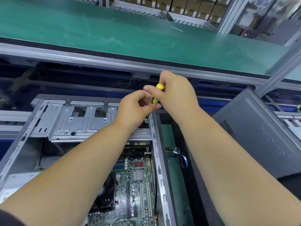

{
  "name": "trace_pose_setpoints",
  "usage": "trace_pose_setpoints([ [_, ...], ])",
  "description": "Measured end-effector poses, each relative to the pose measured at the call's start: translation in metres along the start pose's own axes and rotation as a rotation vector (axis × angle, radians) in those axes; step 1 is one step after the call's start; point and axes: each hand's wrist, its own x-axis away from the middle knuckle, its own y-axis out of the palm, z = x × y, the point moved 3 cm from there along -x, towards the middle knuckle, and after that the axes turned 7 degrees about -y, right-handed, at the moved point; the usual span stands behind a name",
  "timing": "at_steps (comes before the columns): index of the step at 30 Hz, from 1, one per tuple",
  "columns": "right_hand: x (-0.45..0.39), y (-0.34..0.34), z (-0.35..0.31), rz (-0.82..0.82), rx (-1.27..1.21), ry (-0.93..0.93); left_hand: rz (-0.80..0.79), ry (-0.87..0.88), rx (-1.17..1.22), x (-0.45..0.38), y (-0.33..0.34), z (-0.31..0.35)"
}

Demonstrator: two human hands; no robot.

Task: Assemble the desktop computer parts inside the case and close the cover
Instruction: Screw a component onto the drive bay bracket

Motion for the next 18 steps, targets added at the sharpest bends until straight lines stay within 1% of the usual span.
trace_pose_setpoints([
  [1, 0.001, 0.000, 0.001, 0.003, -0.032, 0.015, 0.002, -0.012, -0.008, 0.000, 0.000, 0.000],
  [2, 0.002, -0.001, 0.003, -0.002, -0.120, 0.022, -0.003, -0.026, -0.011, 0.000, -0.001, -0.001],
  [4, 0.006, -0.003, 0.006, -0.055, -0.326, 0.009, -0.027, -0.043, -0.014, -0.001, -0.002, -0.001],
  [5, 0.007, -0.005, 0.006, -0.091, -0.362, -0.021, -0.042, -0.044, -0.024, -0.001, -0.003, -0.001],
  [7, 0.009, -0.008, 0.006, -0.122, -0.314, -0.080, -0.071, -0.035, -0.038, -0.001, -0.004, -0.001],
  [10, 0.005, -0.011, 0.007, -0.076, -0.205, -0.076, -0.096, -0.008, -0.007, 0.002, -0.003, 0.000],
  [16, 0.005, -0.001, -0.002, 0.016, 0.004, -0.024, -0.019, -0.019, 0.034, 0.004, 0.001, 0.000],
  [17, 0.006, 0.000, -0.003, 0.037, 0.012, -0.017, -0.003, -0.024, 0.035, 0.004, 0.001, 0.000],
  [18, 0.007, 0.000, -0.003, 0.047, -0.033, -0.003, 0.007, -0.025, 0.024, 0.004, 0.000, -0.001],
])
